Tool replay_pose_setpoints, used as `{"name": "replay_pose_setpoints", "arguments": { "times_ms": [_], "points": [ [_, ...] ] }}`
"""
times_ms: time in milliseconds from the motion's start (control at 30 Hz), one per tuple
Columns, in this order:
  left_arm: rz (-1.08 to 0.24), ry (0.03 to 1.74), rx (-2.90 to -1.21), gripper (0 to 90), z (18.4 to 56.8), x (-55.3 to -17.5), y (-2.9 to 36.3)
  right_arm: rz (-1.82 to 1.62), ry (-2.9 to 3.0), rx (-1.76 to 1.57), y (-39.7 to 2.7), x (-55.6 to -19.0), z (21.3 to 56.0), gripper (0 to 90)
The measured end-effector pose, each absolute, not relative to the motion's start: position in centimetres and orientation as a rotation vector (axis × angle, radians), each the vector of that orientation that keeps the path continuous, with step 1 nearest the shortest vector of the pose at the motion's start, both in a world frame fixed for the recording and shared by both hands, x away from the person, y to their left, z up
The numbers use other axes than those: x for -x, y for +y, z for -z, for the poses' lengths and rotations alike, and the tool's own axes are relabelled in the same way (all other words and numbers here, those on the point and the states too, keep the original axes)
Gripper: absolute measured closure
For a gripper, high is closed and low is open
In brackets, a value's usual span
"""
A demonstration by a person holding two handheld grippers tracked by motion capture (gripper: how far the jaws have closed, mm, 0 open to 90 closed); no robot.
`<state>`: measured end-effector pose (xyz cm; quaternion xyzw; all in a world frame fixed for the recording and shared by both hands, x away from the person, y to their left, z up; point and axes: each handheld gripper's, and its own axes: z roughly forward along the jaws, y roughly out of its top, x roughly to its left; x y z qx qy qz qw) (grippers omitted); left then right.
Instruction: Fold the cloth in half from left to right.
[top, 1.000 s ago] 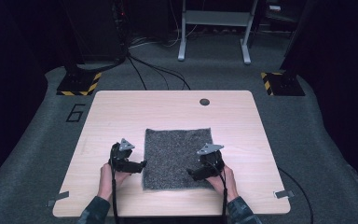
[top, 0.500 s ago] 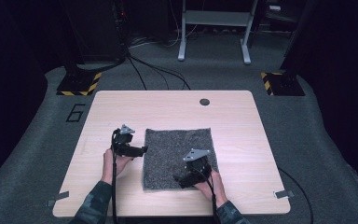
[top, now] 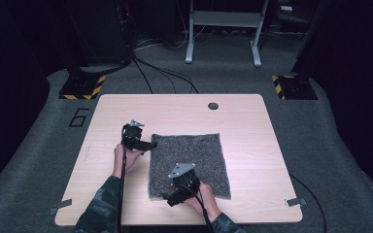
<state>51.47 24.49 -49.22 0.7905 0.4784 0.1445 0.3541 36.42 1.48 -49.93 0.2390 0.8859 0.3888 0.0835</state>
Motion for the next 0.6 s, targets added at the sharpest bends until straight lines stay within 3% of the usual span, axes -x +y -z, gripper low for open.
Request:
{"name": "replay_pose_setpoints", "arguments": {
  "times_ms": [167,433,500,600],
  "points": [
    [-0.36,1.262,-2.024,16.3,49.4,-52.7,24.3,-1.169,2.656,-0.656,3.9,-35.7,49.8,17.3],
    [-0.38,1.243,-2.089,28.9,49.9,-54.0,23.3,-1.138,2.691,-0.558,6.5,-34.5,50.1,46.9],
    [-0.378,1.255,-2.105,37.3,50.0,-54.2,23.2,-1.108,2.695,-0.544,7.2,-34.3,50.4,51.9],
    [-0.391,1.264,-2.107,42.3,50.2,-54.6,23.1,-1.064,2.716,-0.551,7.7,-34.3,50.5,57.4]
  ]
}}
